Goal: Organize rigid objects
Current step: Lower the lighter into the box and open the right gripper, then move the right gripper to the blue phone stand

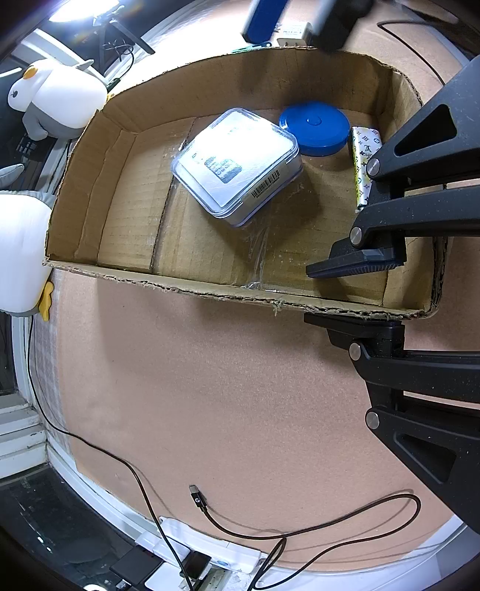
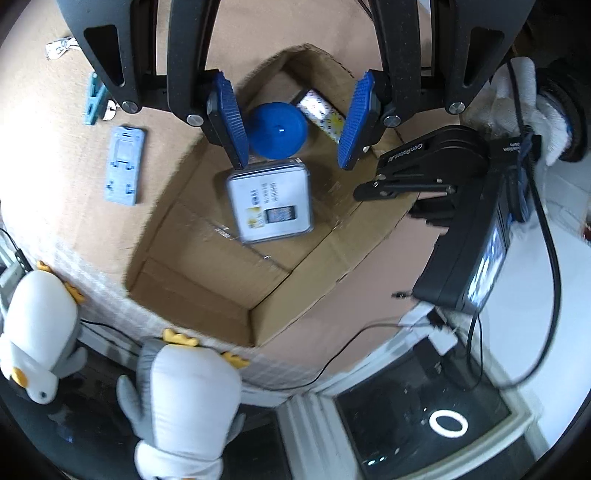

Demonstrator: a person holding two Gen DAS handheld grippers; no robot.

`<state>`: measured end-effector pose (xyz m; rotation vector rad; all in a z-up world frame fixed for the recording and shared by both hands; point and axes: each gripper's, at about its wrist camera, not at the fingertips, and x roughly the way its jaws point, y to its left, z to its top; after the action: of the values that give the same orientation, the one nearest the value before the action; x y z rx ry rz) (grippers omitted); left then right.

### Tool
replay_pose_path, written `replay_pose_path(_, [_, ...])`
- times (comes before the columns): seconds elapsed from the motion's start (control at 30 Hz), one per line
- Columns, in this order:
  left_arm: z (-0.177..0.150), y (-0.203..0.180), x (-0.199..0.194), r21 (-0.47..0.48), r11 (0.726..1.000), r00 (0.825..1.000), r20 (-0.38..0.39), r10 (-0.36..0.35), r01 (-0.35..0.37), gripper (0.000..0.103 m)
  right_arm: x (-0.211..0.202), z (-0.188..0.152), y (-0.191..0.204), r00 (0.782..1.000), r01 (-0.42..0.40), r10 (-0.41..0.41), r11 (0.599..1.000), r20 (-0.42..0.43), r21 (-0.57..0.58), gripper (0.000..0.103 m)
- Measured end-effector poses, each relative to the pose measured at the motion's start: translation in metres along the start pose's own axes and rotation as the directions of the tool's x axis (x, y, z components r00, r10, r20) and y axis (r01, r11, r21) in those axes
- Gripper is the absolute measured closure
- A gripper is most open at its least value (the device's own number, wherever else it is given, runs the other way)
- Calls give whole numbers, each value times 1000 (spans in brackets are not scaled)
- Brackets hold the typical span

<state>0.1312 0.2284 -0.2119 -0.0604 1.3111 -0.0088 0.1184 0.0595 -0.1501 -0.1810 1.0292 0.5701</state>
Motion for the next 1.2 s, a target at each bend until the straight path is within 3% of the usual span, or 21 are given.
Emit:
replay_pose_path(0.27, [0,0,0,0,1000,1000,0,0,0,84,-21,3,-61,997,64,-70,989,40,133,55])
replay_pose_path(0.4, [0,0,0,0,1000,1000,-1,0,0,84,-15,1,-100,990,136,-141,972,13,191,54])
replay_pose_path(0.57, [-1,1,1,1,1000,1000,-2,1,-1,84,6,-3,-134,990,139,-130,956,-53,257,54])
replay_pose_path(0.7, [-1,1,1,-1,1000,1000,-2,-1,1,84,26,-2,-141,990,124,-101,956,-99,266,47])
replay_pose_path(1.2, [0,2,1,-5,1000,1000,-2,-4,4,84,68,9,-142,955,250,-211,951,-206,183,47])
